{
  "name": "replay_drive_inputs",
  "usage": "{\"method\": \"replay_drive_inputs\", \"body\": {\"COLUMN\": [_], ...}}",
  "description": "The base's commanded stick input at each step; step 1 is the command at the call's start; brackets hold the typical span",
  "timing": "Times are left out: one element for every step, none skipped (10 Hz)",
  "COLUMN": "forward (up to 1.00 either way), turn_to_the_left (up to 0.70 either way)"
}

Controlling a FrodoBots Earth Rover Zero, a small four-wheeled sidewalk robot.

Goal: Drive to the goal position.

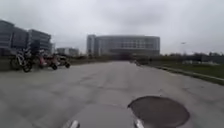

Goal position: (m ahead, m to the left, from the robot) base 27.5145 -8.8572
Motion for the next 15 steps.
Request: {"method": "replay_drive_inputs", "body": {"forward": [0.70,0.70,0.70,0.70,0.70,0.70,0.70,0.70,0.70,0.70,0.70,0.70,0.70,0.70,0.70], "turn_to_the_left": [0.00,0.00,0.00,0.00,0.00,0.00,0.00,0.00,0.00,0.00,0.00,0.00,0.00,0.00,0.00]}}
